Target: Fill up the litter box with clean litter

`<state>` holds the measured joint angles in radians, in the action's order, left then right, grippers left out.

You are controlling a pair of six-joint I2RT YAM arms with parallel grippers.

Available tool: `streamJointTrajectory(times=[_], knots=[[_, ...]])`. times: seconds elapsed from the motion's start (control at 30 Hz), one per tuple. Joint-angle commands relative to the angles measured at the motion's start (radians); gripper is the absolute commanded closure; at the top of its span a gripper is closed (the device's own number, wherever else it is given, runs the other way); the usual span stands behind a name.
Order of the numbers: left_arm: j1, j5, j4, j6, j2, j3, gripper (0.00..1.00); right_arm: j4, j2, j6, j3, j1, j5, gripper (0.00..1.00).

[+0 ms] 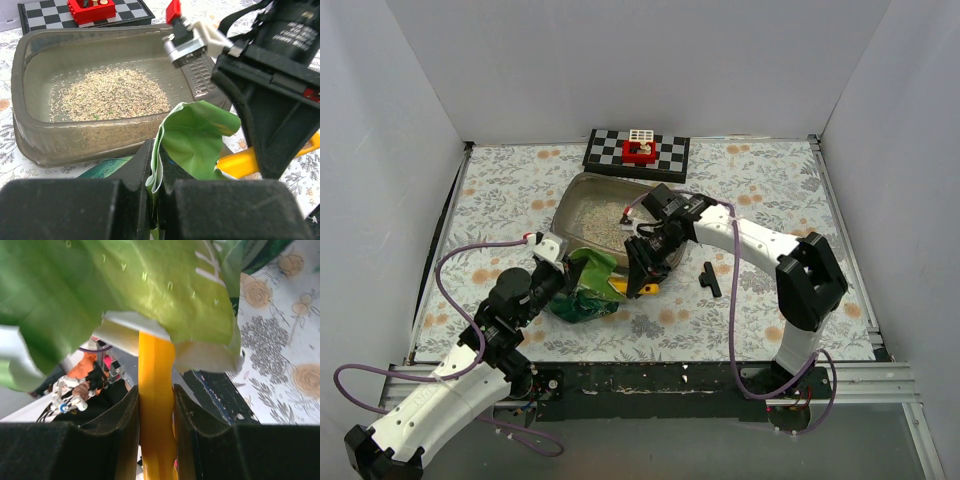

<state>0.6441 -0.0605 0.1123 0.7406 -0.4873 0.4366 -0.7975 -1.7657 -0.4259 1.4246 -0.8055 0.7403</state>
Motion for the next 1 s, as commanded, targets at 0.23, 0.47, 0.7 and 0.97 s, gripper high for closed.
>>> streamJointTrajectory(times=[0.23,0.47,0.7,0.97], knots=[[-0.003,-0.015,0.023,-0.007,0.007,0.013,1.0,0.45,-0.161,-0.121,-0.137,-0.001,0.132,0.99],[-0.003,-0.015,0.023,-0.01,0.004,0.01,1.0,0.959,-0.129,-0.331,-0.294,-0.003,0.176,0.99],[-0.004,0.004,0.02,-0.012,0.007,0.005,1.0,1.38,-0.118,-0.523,-0.391,0.002,0.191,0.99],[-0.003,0.014,0.021,-0.017,-0.004,0.007,1.0,1.684,-0.101,-0.671,-0.473,0.014,0.235,0.99]])
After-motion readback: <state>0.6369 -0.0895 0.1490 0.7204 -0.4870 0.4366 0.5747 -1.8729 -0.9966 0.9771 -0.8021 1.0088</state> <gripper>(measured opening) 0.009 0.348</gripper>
